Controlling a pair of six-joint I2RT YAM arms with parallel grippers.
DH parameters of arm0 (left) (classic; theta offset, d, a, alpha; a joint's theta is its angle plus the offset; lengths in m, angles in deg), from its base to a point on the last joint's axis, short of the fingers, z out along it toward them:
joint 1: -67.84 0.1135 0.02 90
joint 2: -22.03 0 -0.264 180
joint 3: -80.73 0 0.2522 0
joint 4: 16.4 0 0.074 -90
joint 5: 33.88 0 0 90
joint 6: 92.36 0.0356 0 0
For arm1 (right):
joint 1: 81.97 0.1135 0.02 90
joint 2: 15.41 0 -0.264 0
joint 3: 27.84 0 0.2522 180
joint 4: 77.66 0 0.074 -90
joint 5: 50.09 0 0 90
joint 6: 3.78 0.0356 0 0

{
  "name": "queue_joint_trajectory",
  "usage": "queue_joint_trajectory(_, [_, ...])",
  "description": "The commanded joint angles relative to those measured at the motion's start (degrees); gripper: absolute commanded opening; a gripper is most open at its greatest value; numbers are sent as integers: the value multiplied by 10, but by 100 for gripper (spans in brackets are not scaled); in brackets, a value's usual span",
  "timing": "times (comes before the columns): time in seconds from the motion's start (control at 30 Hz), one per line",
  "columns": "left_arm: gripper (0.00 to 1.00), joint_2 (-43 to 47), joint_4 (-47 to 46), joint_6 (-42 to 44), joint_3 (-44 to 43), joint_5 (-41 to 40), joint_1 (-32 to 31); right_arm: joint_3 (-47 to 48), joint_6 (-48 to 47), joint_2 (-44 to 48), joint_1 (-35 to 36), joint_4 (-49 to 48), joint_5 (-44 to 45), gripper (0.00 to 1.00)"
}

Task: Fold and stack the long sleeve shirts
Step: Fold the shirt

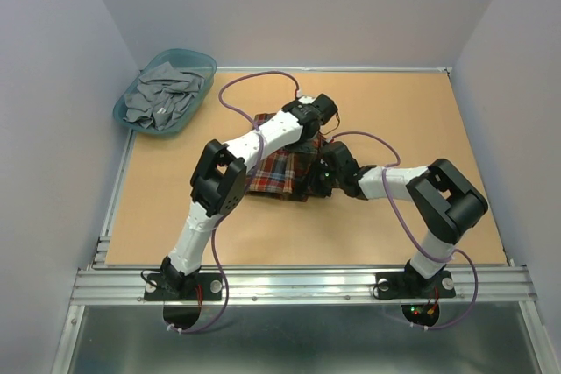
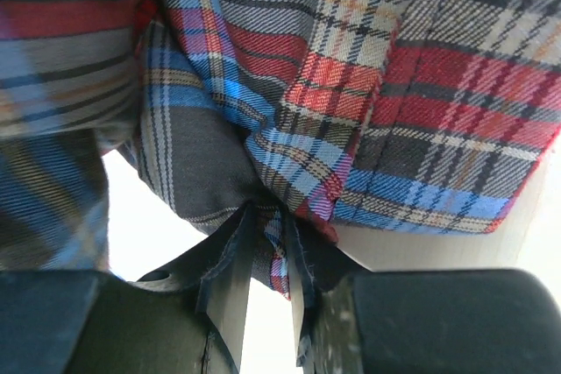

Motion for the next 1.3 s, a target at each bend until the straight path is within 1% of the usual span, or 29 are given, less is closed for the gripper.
queue_joint_trajectory(0.0, [20, -5, -35, -18, -21, 17, -8, -19, -1, -9, -3, -17, -2, 27])
queue_joint_trajectory(0.1, [28, -6, -48, -23, -13, 27, -10, -20, -2, -7, -2, -18, 0, 28])
queue_joint_trajectory(0.13, [35, -4, -49, -24, -12, 28, -11, -21, -1, -6, -3, -17, 1, 28])
queue_joint_trajectory(0.17, [37, 2, -56, -28, -10, 29, -11, -23, -1, 0, -3, -17, 5, 28])
queue_joint_trajectory(0.2, [46, 6, -57, -29, -8, 29, -11, -26, -1, 6, -3, -17, 8, 30])
queue_joint_trajectory(0.23, [50, 12, -59, -31, -7, 29, -10, -28, -1, 12, -3, -17, 12, 31])
queue_joint_trajectory(0.33, [52, 48, -69, -34, -5, 17, -10, -41, -8, 49, -4, -16, 35, 34])
queue_joint_trajectory(0.4, [62, 80, -78, -38, -5, 15, -8, -50, -18, 84, -4, -10, 56, 36])
queue_joint_trajectory(0.47, [64, 106, -89, -38, -7, 15, -5, -53, -24, 109, -5, 5, 84, 38])
queue_joint_trajectory(0.5, [72, 134, -93, -41, -7, 15, -2, -55, -32, 136, -6, 13, 95, 39])
queue_joint_trajectory(0.53, [72, 162, -102, -42, -4, 14, 4, -55, -41, 149, -6, 30, 119, 41])
queue_joint_trajectory(0.57, [75, 162, -106, -43, -3, 14, 4, -55, -41, 164, -6, 40, 120, 41])
queue_joint_trajectory(0.67, [77, 233, -129, -40, 23, 20, 28, -51, -62, 218, -11, 75, 185, 43])
queue_joint_trajectory(0.73, [78, 260, -141, -39, 46, 31, 53, -41, -81, 239, -17, 81, 197, 47])
queue_joint_trajectory(0.77, [78, 273, -152, -35, 79, 34, 62, -22, -87, 252, -21, 104, 201, 47])
queue_joint_trajectory(0.83, [78, 309, -162, -32, 116, 42, 89, 2, -113, 256, -24, 111, 196, 49])
queue_joint_trajectory(0.87, [79, 320, -172, -32, 159, 43, 96, 20, -123, 255, -25, 114, 189, 49])
queue_joint_trajectory(0.93, [78, 360, -187, -34, 208, 46, 109, 74, -145, 232, -26, 121, 153, 50])
queue_joint_trajectory(0.97, [78, 387, -207, -38, 261, 48, 121, 92, -146, 219, -26, 137, 129, 50])
queue_joint_trajectory(1.0, [78, 398, -216, -41, 285, 56, 126, 109, -136, 206, -26, 147, 123, 50])
queue_joint_trajectory(1.03, [78, 410, -235, -43, 332, 62, 131, 131, -128, 185, -26, 156, 119, 51])
queue_joint_trajectory(1.07, [78, 429, -243, -43, 353, 66, 138, 134, -118, 176, -26, 157, 118, 51])
queue_joint_trajectory(1.1, [78, 437, -251, -43, 375, 72, 139, 136, -101, 169, -29, 157, 120, 56])
queue_joint_trajectory(1.13, [78, 445, -258, -42, 394, 76, 141, 137, -93, 150, -33, 157, 121, 58])
queue_joint_trajectory(1.17, [78, 457, -273, -40, 431, 81, 141, 138, -86, 142, -38, 157, 118, 59])
queue_joint_trajectory(1.27, [78, 475, -302, -39, 495, 95, 142, 146, -60, 105, -60, 156, 105, 61])
